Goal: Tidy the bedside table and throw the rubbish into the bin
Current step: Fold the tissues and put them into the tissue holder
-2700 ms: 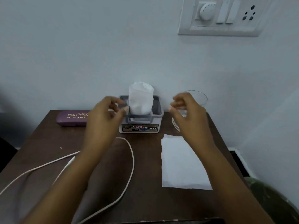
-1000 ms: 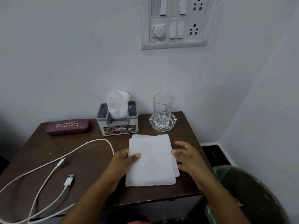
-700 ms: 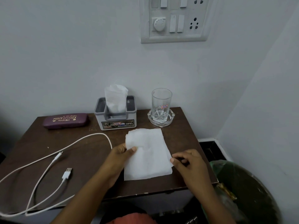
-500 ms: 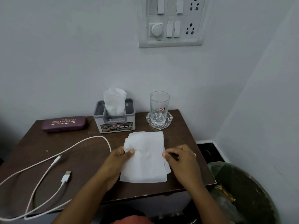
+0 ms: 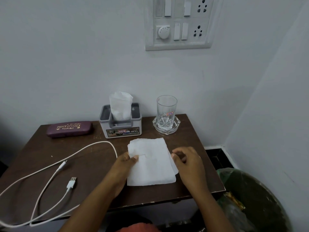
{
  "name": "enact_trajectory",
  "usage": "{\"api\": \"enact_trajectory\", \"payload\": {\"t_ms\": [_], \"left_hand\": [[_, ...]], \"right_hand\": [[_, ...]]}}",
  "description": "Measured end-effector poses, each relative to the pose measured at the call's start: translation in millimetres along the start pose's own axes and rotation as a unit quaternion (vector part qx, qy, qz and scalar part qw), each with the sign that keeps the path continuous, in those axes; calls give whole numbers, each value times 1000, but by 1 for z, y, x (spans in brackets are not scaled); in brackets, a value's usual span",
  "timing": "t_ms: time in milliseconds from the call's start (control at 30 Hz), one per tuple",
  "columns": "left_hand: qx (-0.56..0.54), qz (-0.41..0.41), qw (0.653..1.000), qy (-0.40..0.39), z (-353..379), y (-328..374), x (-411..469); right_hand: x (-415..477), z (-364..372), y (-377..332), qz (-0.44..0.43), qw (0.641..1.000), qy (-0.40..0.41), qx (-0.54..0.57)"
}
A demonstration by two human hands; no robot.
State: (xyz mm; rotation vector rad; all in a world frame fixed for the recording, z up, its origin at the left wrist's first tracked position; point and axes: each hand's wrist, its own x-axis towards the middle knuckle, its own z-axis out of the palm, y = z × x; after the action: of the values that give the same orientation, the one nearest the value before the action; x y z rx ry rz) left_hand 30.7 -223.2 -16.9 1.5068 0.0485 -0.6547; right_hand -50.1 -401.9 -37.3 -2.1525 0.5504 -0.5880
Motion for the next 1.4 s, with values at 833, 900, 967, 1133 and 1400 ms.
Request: {"api": "enact_trajectory", "payload": {"t_ms": [833,900,967,1133,1400], "left_hand": [[25,-3,1000,17,-2,4,3],[24,-4,999,22,-3,3,5],[19,-5,1000,21,-2,1,6],[8,-2,1000,21,-2,0,7],[13,-5,999,29,-1,2,7]], "right_hand": [[-9,-48,24,-340,897,-186,-212],[-10,-47,27,-370,885,-159,-234],[-11,-46,28,-379,881,-137,-247],[-4,-46,19,-372,888,-120,-242],[-3,-52,21,-406,857,-208,-240]]}}
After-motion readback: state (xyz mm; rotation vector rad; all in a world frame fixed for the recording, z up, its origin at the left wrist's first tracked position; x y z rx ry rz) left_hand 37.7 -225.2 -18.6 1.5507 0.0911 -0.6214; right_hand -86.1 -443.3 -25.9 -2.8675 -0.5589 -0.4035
